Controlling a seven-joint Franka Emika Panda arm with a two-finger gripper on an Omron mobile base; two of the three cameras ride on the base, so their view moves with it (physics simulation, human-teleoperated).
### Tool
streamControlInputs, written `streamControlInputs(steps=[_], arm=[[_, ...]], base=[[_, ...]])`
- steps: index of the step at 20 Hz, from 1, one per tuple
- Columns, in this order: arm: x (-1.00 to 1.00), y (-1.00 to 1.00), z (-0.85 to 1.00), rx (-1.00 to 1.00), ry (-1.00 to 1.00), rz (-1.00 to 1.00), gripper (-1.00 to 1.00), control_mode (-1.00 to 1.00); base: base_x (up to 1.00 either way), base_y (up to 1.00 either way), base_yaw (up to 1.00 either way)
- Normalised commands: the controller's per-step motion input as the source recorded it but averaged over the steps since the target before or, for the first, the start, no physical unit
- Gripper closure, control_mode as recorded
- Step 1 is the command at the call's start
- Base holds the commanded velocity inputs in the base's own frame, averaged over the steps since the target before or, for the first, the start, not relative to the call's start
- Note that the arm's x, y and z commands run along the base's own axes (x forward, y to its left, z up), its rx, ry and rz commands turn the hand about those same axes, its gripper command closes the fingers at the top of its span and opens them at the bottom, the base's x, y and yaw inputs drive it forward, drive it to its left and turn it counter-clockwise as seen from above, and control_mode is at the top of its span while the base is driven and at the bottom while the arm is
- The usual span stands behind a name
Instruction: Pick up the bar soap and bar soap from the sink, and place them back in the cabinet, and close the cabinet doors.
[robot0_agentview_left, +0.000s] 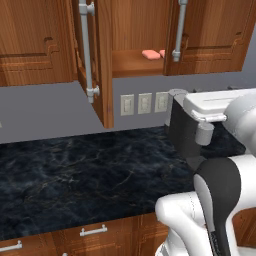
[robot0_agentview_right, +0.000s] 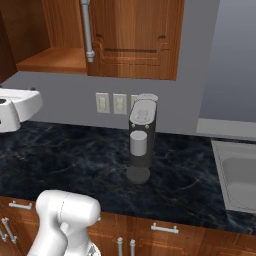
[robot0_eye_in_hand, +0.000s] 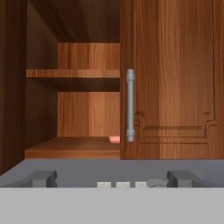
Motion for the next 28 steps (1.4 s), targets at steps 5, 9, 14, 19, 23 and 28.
streamControlInputs(steps=[5,9,14,19,23,28], arm=[[-0.32,0.26,0.00,0.00,0.00,0.00,-1.00,-1.00],[-0.32,0.29,0.00,0.00,0.00,0.00,-1.00,-1.00],[-0.22,0.34,0.00,0.00,0.00,0.00,-1.00,-1.00],[-0.17,0.40,0.00,-0.01,0.00,0.00,-1.00,-1.00],[-0.03,0.38,0.00,0.00,0.00,0.00,-1.00,-1.00],[-0.11,0.23,-0.01,0.00,0.00,0.00,-1.00,-1.00]], base=[[0.00,0.00,0.00],[0.00,0.00,0.00],[0.00,0.00,0.00],[0.00,0.00,0.00],[0.00,0.00,0.00],[0.00,0.00,0.00]])
